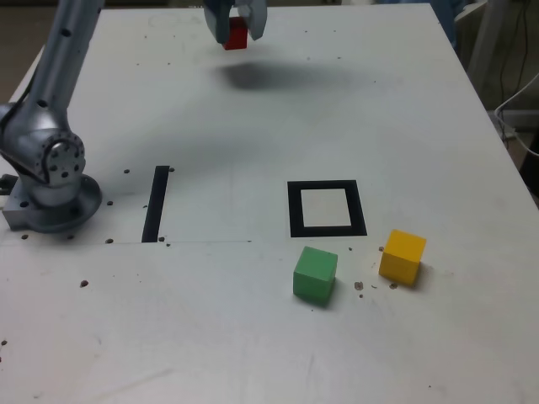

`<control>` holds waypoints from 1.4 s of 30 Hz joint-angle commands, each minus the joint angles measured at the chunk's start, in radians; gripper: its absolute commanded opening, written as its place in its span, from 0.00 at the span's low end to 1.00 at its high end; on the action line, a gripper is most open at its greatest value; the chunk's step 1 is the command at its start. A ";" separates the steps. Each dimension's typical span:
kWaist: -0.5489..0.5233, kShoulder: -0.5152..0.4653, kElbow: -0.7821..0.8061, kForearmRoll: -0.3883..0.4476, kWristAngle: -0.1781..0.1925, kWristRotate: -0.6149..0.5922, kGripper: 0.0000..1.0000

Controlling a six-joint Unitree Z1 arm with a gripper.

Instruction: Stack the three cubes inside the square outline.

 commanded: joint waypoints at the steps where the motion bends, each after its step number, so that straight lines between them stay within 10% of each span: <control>1: -0.038 -0.064 0.064 -0.010 0.007 -0.016 0.25; 16: -0.396 -0.402 0.535 -0.166 0.003 -0.284 0.25; 42: -0.790 -0.364 0.622 -0.355 -0.232 -0.392 0.25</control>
